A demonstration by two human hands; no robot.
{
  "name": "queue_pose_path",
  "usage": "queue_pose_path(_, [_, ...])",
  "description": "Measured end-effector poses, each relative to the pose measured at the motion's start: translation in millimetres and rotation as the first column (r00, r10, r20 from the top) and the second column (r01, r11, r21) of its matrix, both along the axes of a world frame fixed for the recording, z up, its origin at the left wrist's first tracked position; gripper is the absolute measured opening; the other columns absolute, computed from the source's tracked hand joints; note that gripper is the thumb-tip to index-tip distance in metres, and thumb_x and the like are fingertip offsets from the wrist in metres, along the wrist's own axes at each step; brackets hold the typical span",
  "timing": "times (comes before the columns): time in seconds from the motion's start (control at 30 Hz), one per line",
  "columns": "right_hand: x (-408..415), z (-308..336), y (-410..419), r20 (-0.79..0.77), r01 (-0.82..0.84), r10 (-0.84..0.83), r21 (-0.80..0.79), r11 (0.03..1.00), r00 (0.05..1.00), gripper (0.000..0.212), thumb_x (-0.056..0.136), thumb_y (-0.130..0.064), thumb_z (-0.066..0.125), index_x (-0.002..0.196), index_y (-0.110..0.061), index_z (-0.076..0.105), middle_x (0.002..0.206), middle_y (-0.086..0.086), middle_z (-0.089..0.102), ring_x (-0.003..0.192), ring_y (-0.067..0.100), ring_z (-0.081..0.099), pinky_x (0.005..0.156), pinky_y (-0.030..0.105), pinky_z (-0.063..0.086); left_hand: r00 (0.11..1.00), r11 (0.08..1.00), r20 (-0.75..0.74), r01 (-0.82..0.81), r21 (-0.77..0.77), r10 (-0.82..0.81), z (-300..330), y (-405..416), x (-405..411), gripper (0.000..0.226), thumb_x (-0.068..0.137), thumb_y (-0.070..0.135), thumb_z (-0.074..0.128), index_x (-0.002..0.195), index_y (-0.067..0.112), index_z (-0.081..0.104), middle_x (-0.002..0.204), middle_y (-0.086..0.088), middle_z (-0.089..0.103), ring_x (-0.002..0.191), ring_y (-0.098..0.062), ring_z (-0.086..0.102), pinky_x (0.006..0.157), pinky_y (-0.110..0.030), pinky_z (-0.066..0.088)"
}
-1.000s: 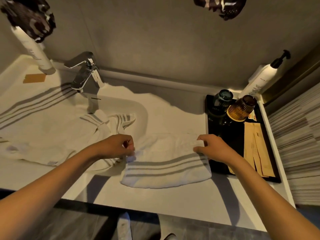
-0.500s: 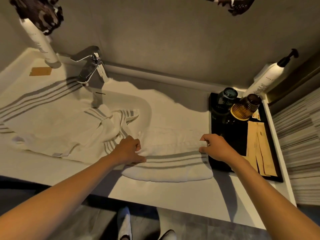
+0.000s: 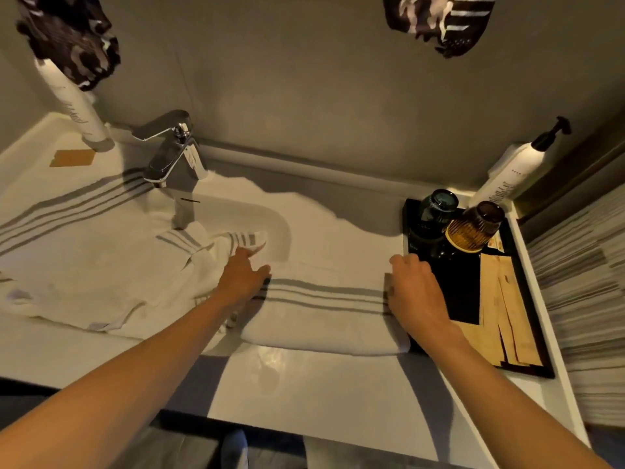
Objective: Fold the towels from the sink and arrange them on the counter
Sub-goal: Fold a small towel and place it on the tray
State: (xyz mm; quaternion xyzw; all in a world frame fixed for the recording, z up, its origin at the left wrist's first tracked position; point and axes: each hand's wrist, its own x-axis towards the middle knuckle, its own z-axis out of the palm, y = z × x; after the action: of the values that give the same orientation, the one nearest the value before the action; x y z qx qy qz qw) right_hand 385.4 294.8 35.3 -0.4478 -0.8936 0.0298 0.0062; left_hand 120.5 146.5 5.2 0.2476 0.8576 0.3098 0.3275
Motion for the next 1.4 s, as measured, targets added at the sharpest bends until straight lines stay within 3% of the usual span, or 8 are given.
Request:
queue_pose_path(0.13, [3,-29,-44,0.035,-0.269,0.267,0.124,0.955,0.963,0.013,0.077,-0.018,0.071,0.086,-0.016,0.062,0.083,0.004,0.059,0.074,0.025,0.053,0.062,0.035,0.039,0.987,0.972,0.106,-0.097,-0.216,0.122,-34,-25,22,0.083,0.095,0.055,0.048,0.152,0.002,0.020,0.155,-0.018,0.033,0.137,-0.036,0.039,0.102,-0.036,0.036])
queue_pose_path(0.27, [5,-53,-57,-0.035,-0.162,0.162,-0.023,0.986,0.986,0.009,0.084,-0.018,0.067,0.092,-0.015,0.065,0.092,0.004,0.062,0.079,0.025,0.059,0.061,0.034,0.043,0.898,0.958,0.337,-0.257,-0.125,0.285,-40,-32,32,0.109,0.080,0.061,0.068,0.156,0.009,0.008,0.160,-0.010,0.024,0.140,-0.032,0.036,0.094,-0.026,0.035])
queue_pose_path(0.57, [14,-47,-93,0.069,0.106,-0.104,-0.021,0.994,0.992,0.035,0.050,-0.012,0.089,0.078,-0.006,0.068,0.070,0.012,0.062,0.058,0.029,0.059,0.046,0.031,0.042,0.820,0.963,0.506,-0.236,-0.127,0.267,-24,-53,17,0.082,0.052,0.040,0.089,0.118,-0.001,0.062,0.104,-0.017,0.071,0.089,-0.029,0.067,0.077,-0.032,0.053])
queue_pose_path(0.8, [35,-49,-135,0.127,0.272,-0.252,-0.180,0.945,0.959,0.048,0.095,-0.011,0.049,0.142,-0.012,0.042,0.137,0.014,0.048,0.127,0.034,0.045,0.087,0.040,0.050,0.997,0.985,0.072,0.036,-0.166,-0.024,0,-107,54,0.032,0.093,0.026,0.063,0.118,0.007,0.064,0.120,-0.014,0.066,0.107,-0.032,0.060,0.081,-0.029,0.042])
queue_pose_path(0.93, [54,-48,-149,0.003,0.418,-0.433,-0.264,0.869,0.902,0.040,0.101,-0.028,0.045,0.135,-0.009,0.039,0.134,0.017,0.045,0.117,0.034,0.046,0.087,0.041,0.048,0.989,0.987,-0.075,0.120,-0.106,-0.129,4,-131,77,0.022,0.093,0.029,0.060,0.109,0.014,0.058,0.107,-0.009,0.065,0.100,-0.028,0.060,0.072,-0.029,0.038])
queue_pose_path(1.1, [89,-37,-159,0.103,0.660,-0.685,-0.401,0.635,0.722,0.069,0.091,-0.053,0.054,0.136,-0.004,0.031,0.136,0.020,0.043,0.122,0.040,0.045,0.094,0.050,0.044,0.986,0.982,-0.032,0.160,-0.101,-0.164,-4,-141,101,0.047,0.095,0.033,0.057,0.135,0.010,0.046,0.126,-0.013,0.062,0.105,-0.030,0.059,0.075,-0.033,0.042])
queue_pose_path(1.27, [104,-19,-152,-0.055,0.503,-0.735,-0.695,0.514,0.675,0.015,0.093,-0.020,0.056,0.087,-0.007,0.057,0.108,0.019,0.065,0.079,0.028,0.062,0.067,0.030,0.050,0.980,0.996,-0.181,0.086,-0.016,-0.087,4,-132,121,0.048,0.093,0.022,0.062,0.133,0.008,0.040,0.107,-0.014,0.063,0.101,-0.035,0.062,0.065,-0.033,0.040])
queue_pose_path(1.4, [106,-3,-151,-0.108,0.505,-0.790,-0.714,0.484,0.604,0.031,0.091,-0.032,0.059,0.104,-0.004,0.058,0.114,0.019,0.062,0.093,0.034,0.059,0.075,0.033,0.044,0.574,0.879,-0.733,0.473,-0.066,-0.364,-5,-133,144,0.047,0.084,0.027,0.069,0.129,0.019,0.056,0.128,-0.008,0.056,0.109,-0.031,0.057,0.084,-0.040,0.047])
